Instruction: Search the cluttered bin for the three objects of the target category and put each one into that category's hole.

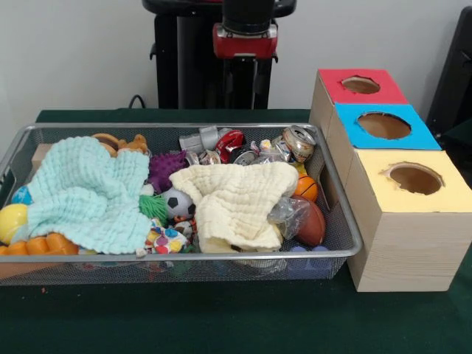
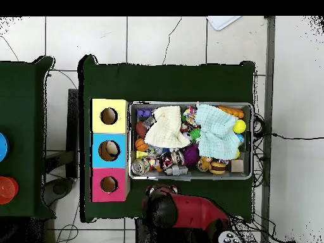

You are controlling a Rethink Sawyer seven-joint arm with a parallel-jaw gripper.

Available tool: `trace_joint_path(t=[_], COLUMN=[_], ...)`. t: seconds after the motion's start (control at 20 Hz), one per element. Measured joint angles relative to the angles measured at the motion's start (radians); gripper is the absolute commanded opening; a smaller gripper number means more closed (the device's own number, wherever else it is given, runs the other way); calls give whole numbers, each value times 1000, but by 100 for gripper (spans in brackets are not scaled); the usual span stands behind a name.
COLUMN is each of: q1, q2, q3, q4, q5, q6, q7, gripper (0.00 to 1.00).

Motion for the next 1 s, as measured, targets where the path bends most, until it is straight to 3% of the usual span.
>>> trace_joint_path(t=[0.35, 0.7, 1.0], q1=[-115, -140, -141], q2=[32, 22, -20], q3=[90, 171, 231], q4=[-10, -41, -70], q5=[-92, -111, -112], q6=[0, 15, 91], q7=[0, 0, 0], gripper=[100, 100, 100])
